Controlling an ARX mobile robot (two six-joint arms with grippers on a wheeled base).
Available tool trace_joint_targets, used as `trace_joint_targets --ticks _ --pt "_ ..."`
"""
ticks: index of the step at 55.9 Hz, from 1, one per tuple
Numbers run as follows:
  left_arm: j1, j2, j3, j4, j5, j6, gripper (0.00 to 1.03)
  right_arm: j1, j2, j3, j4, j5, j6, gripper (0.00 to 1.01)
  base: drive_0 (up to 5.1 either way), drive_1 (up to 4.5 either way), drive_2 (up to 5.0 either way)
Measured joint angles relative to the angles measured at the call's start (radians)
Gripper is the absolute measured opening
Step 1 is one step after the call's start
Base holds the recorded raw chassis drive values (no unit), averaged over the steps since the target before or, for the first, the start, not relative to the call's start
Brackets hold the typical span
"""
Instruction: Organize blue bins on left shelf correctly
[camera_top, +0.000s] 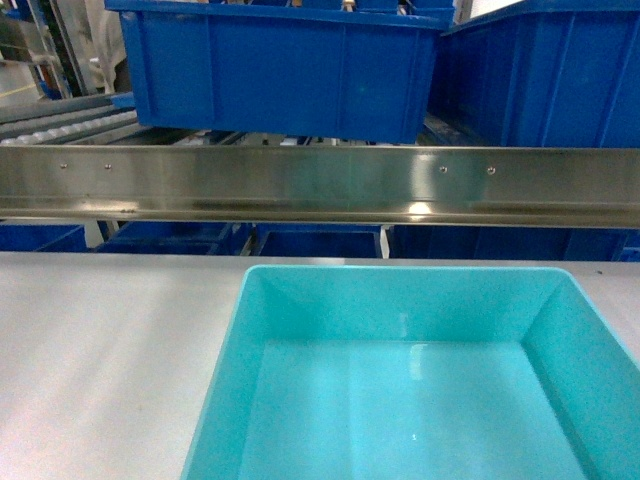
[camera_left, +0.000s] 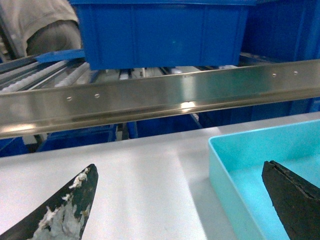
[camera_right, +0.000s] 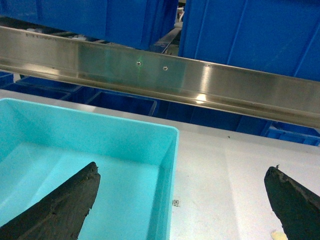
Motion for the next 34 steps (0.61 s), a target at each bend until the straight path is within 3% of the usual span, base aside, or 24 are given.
trace_joint_targets --ticks 7,12,27,34 --pt "-0.050 0.283 0.076 0.148 -0.029 0.032 0.98 -0.041 0.279 0.080 0.121 -0.056 -0.003 0.98 0.0 0.00 0.0" --pt "-0.110 0.491 0.167 0.064 -0.078 0.027 0.98 -0.060 0.484 0.177 0.051 -0.088 -0.009 0.98 0.0 0.00 0.0" --pt "-0.253 0.708 0.373 -0.068 -0.090 -0.104 0.98 -0.101 0.649 0.338 -0.075 -0.117 -0.026 0.98 0.0 0.00 0.0" --pt "-0.328 0.781 0.454 -0.139 -0.130 -0.154 0.98 -0.130 0.694 0.388 -0.168 -0.148 -0.030 0.98 0.0 0.00 0.0"
